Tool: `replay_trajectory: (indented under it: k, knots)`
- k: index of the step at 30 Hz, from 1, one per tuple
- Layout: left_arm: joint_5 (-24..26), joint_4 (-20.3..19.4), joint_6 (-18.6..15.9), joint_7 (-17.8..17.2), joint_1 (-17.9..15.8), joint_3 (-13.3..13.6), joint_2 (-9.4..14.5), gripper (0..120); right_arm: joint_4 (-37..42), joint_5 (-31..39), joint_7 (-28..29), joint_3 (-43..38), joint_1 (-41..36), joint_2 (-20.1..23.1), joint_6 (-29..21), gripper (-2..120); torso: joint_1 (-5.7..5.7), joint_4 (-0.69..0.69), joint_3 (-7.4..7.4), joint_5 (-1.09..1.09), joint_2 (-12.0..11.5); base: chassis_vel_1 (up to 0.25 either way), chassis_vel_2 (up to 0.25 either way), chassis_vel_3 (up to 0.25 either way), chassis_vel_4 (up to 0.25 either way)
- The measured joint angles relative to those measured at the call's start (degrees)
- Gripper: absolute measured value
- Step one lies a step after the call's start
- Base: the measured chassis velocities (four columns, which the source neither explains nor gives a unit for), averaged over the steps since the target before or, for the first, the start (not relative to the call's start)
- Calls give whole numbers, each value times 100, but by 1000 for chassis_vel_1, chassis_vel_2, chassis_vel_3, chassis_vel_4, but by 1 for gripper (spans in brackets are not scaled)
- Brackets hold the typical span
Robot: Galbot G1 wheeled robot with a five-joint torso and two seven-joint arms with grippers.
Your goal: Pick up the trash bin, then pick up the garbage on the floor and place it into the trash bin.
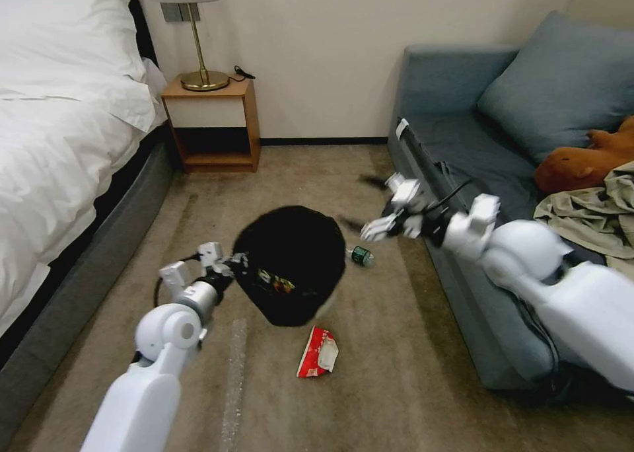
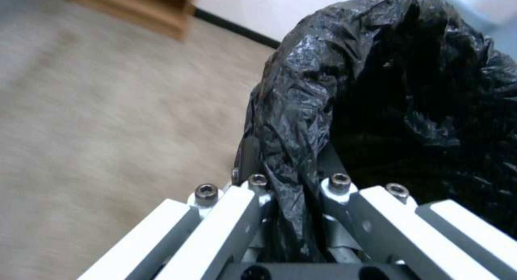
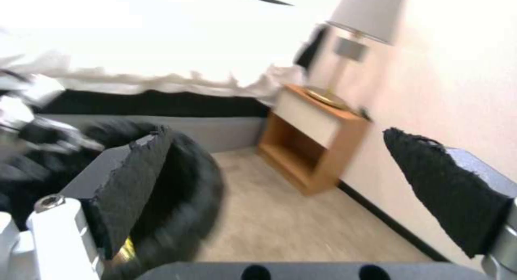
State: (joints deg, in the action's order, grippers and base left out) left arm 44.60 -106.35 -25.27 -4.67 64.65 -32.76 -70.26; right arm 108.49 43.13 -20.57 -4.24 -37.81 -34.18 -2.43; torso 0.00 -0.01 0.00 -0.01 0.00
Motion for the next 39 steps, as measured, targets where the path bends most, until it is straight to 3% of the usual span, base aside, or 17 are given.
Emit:
replay_trajectory:
  k: [6, 10, 14, 15, 19, 21, 25, 27, 30, 34, 39]
  knots:
    - [-208, 23, 76, 17, 179, -577, 233, 3, -161, 128, 617, -198, -857, -332, -247, 100, 0, 1, 0, 3, 0, 0, 0, 0, 0]
    - [-268, 47, 147, 67, 275, -795, 351, 3, -464, 280, 954, 224, -1038, -690, -671, 100, 0, 2, 0, 2, 0, 0, 0, 0, 0]
    - [-249, 49, 167, 79, 286, -843, 410, 3, -763, 342, 1155, 707, -991, -850, -1041, 100, 0, 1, 0, 1, 0, 0, 0, 0, 0]
    - [-222, 40, 167, 80, 280, -844, 425, 3, -933, 451, 1405, 1108, -854, -943, -1308, 100, 0, 1, 0, 1, 0, 0, 0, 0, 0]
    - [-159, 13, 167, 81, 255, -842, 447, 3, -1203, 628, 1679, 1665, -534, -1063, -1610, 100, 0, -1, 1, -1, -1, 0, 0, 0, 0]
    - [-109, 6, 159, 79, 239, -836, 478, 3, -1603, 1201, 2217, 2390, -19, -1283, -2260, 100, 0, 2, 1, 0, 0, 0, 0, 0, 0]
    - [-84, 6, 152, 79, 240, -846, 491, 3, -1775, 1656, 2470, 2686, 224, -1406, -2758, 100, 0, 1, 0, 0, -1, 0, 0, 0, 0]
    - [-37, 20, 148, 85, 246, -882, 501, 3, -2251, 2607, 2881, 3433, 814, -1595, -3510, 100, 0, 3, 0, -1, -1, 0, 0, 0, 0]
    - [7, 41, 140, 101, 253, -925, 501, 3, -2827, 3149, 2968, 4090, 1335, -1842, -3869, 100, 0, 1, 1, 3, -1, 0, 0, 0, 0]
    - [31, 84, 140, 129, 252, -949, 506, 3, -3134, 3254, 2857, 4422, 1659, -1988, -3934, 100, 0, 1, 1, -2, -1, 0, 0, 0, 0]
    - [79, 169, 140, 159, 201, -970, 557, 3, -3789, 3055, 2279, 4870, 2196, -2361, -3893, 100, 0, 3, 1, -1, -1, 0, 0, 0, 0]
